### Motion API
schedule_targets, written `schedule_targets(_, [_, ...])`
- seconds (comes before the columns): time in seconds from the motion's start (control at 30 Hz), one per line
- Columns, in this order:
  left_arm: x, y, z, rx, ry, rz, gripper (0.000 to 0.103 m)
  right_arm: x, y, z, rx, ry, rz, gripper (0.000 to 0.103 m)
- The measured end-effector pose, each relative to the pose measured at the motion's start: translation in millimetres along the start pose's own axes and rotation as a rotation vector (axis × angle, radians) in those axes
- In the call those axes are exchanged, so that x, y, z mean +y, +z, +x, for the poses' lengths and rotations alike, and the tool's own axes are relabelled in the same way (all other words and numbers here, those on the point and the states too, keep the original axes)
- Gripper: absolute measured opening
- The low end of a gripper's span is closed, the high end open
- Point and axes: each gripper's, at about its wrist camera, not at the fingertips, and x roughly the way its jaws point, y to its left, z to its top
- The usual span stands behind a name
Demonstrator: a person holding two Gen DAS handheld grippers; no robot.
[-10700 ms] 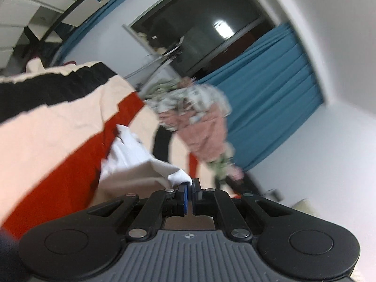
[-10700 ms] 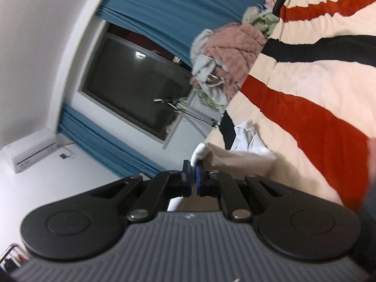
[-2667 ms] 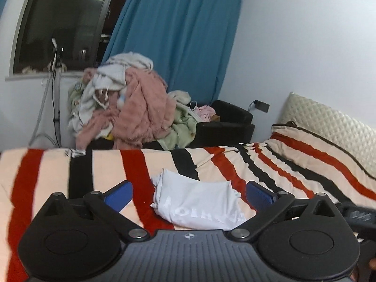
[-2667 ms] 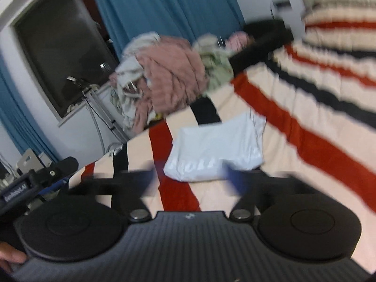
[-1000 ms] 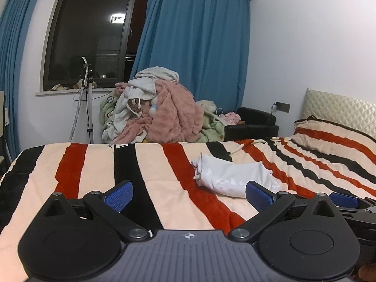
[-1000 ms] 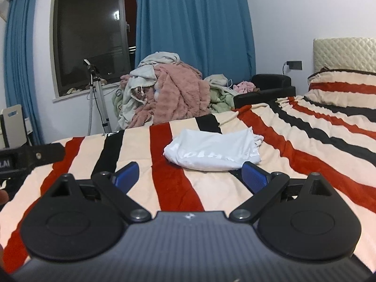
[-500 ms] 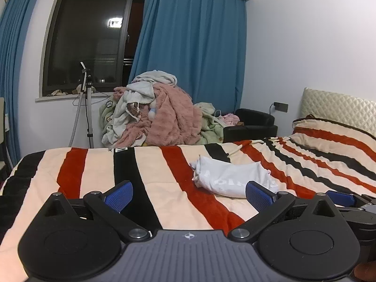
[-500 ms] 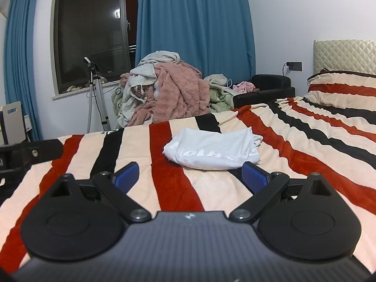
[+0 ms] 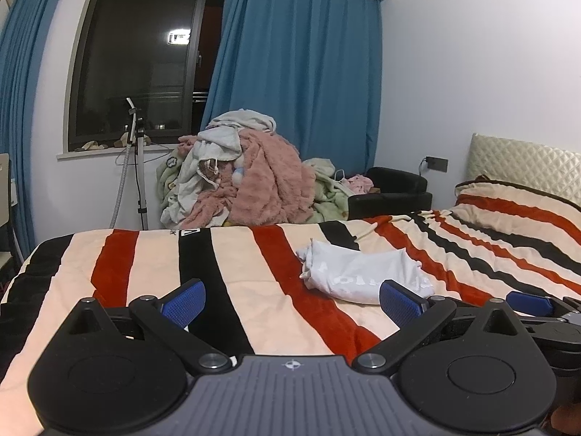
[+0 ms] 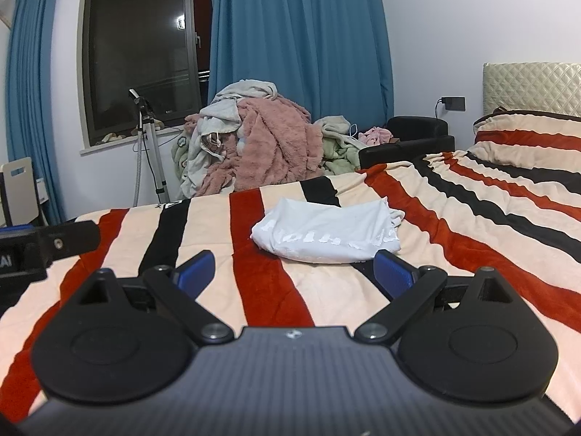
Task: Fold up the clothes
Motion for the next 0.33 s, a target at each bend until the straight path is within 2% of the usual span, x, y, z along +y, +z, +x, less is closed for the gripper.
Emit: schedule_targets(0.33, [4.9, 1.8, 0.5, -0.005, 0.003, -0.008, 0.103, 2.6, 0.0, -1.7, 0.0, -0.004, -0.006, 0.096])
